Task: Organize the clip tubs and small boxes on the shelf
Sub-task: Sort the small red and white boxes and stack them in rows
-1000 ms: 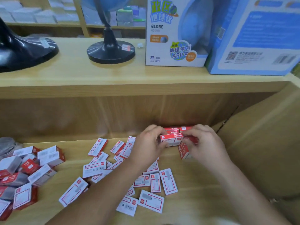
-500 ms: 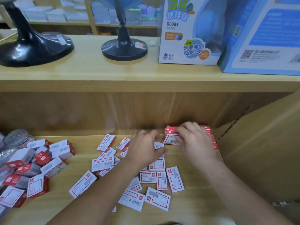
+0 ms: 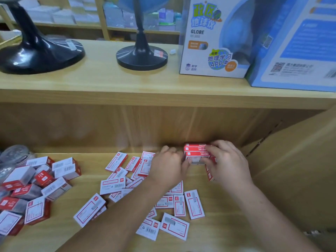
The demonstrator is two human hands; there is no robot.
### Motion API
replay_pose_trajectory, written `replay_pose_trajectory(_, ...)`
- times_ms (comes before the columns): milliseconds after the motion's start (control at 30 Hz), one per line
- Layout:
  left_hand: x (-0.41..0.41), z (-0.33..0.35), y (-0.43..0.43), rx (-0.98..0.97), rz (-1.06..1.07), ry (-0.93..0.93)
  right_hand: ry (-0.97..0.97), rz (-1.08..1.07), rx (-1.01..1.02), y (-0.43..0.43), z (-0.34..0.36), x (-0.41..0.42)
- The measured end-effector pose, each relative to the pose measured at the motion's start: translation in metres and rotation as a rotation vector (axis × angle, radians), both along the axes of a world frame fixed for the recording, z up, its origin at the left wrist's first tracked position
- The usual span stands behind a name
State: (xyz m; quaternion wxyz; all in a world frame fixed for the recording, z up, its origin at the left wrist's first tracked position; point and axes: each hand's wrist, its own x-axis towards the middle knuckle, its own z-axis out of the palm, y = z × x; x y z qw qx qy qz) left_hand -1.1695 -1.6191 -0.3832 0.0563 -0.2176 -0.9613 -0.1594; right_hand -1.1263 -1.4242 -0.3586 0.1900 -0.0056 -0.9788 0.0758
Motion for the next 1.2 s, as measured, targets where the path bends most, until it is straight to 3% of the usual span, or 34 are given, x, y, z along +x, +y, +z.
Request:
replay_pose_trajectory(400, 0.003, -0.006, 0.008, 0.003, 0.010, 0.042, -0.083, -0.069, 0.017, 0.004, 0.001, 0.008)
replay_pose_trajectory(600, 0.002, -0.005, -0.002, 0.024, -0.015, -0.015, -0.109, -0.070, -0.068, 0.003, 0.011, 0.015)
replay_pose_trajectory(833, 0.022, 0.008, -0.028, 0.155, -0.104, -0.006, -0.123, -0.248, -0.249, 0.000, 0.003, 0.042)
replay_pose_trajectory(1200, 0.043, -0.001, -0.031, 0.253, -0.168, -0.053, -0.026, -0.208, -0.188, -0.001, -0.021, 0.053)
